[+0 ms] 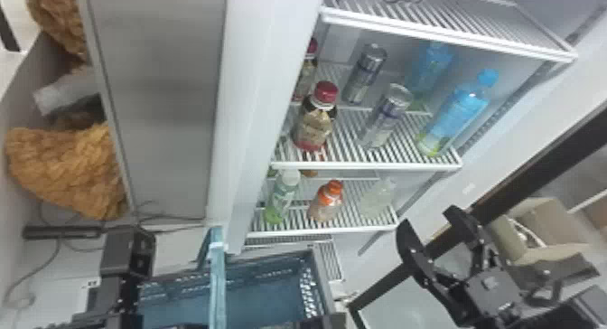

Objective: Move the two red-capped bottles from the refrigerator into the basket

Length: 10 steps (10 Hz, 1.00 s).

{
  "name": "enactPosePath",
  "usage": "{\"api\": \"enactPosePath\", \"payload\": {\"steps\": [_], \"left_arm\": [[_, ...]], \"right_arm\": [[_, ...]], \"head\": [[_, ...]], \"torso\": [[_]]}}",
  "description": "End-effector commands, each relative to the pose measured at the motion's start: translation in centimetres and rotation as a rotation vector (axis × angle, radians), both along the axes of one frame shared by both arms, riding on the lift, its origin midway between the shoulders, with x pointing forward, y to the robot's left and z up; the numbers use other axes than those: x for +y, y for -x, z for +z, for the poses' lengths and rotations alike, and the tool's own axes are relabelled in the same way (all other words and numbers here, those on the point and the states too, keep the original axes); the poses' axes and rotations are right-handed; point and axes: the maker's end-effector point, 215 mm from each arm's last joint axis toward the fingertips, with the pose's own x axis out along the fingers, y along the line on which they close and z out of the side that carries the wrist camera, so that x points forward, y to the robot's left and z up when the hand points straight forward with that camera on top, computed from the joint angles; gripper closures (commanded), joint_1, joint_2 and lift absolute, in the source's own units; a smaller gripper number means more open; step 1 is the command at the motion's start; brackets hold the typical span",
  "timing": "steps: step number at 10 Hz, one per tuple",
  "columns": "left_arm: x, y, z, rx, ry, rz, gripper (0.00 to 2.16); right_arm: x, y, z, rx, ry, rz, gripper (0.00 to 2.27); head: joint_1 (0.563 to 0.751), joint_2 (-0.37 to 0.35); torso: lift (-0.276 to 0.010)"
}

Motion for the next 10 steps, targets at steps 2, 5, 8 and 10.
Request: {"api": "enactPosePath", "payload": {"steps": [2,5,8,10], "left_arm": [[0.0,0.0,0.1,0.001,0.005,-0.001,1.21],[0.1,0.0,0.2,0.004,0.009,0.003,1.21],[0.1,-0.1,0.3,0.004,0.011,0.006,1.21],[0.0,-0.1,0.2,0.006,0.012,0.004,1.21]], "right_arm": [[0.1,-0.2,-0.2,-0.001,-0.007,0.001,0.15],[0.3,0.0,-0.3,0.004,-0.012,0.003,0.15],[1.0,-1.3,-0.3,-0.001,-0.030,0.014,0.15],[1.3,-2.8,0.4,-0.037,-0.029,0.011,0.15]], "head": [[0.695,-0.350],[0.695,-0.350],[0.695,-0.350],[0.695,-0.350]], "torso": [[0.000],[0.000],[0.000],[0.000]]}}
